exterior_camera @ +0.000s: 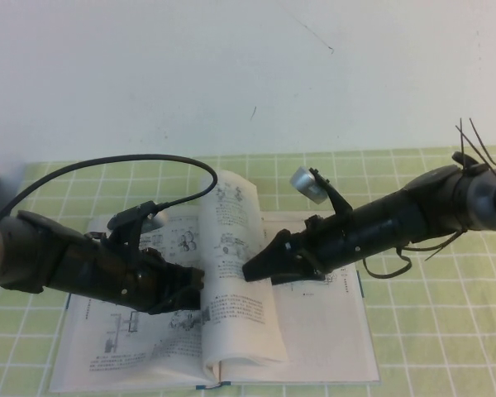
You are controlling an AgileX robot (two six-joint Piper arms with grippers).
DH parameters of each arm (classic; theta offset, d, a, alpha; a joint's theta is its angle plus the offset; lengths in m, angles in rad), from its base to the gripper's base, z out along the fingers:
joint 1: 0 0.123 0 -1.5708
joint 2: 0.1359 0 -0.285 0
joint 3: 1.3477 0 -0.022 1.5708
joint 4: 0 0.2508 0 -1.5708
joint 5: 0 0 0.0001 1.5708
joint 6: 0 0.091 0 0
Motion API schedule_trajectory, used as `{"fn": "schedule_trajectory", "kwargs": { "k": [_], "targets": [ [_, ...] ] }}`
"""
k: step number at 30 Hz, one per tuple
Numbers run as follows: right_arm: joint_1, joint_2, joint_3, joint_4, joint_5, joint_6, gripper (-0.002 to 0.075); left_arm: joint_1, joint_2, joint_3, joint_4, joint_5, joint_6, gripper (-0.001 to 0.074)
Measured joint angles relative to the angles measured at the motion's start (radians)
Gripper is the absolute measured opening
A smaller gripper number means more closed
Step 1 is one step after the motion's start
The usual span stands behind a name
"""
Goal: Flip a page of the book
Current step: Open the closed book
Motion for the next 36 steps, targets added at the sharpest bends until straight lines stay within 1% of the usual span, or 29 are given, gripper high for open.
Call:
{"fn": "schedule_trajectory", "kwargs": {
  "k": [4, 6, 9, 12, 18, 26, 34, 36],
  "targets": [
    [0.002, 0.008, 0.006, 0.185, 0.065, -0.143, 0.0559, 0.000, 0.000, 0.000, -0.002, 0.001, 0.000, -0.0004],
    [0.002, 0.008, 0.006, 0.256, 0.103, -0.174, 0.0559, 0.000, 0.000, 0.000, -0.002, 0.001, 0.000, -0.0004],
    [0.002, 0.008, 0.006, 0.302, 0.149, -0.184, 0.0559, 0.000, 0.000, 0.000, -0.003, 0.001, 0.000, -0.0004],
    [0.002, -0.005, 0.006, 0.298, 0.158, -0.185, 0.0559, 0.000, 0.000, 0.000, -0.004, 0.001, 0.000, -0.0004],
    [0.002, -0.065, 0.006, 0.213, 0.136, -0.106, 0.0559, 0.000, 0.001, 0.000, -0.006, 0.007, 0.000, -0.0004],
    [-0.009, -0.119, 0.006, -0.040, 0.077, 0.139, 0.0559, -0.005, -0.005, 0.000, 0.000, 0.012, 0.001, -0.0004],
    [-0.032, -0.124, 0.006, -0.230, 0.055, 0.284, 0.0559, -0.111, -0.076, 0.008, 0.065, -0.027, -0.003, -0.0004],
    [-0.032, -0.124, 0.006, -0.285, 0.049, 0.312, 0.0559, -0.119, -0.083, 0.008, 0.087, -0.039, -0.020, -0.0004]
  ]
}}
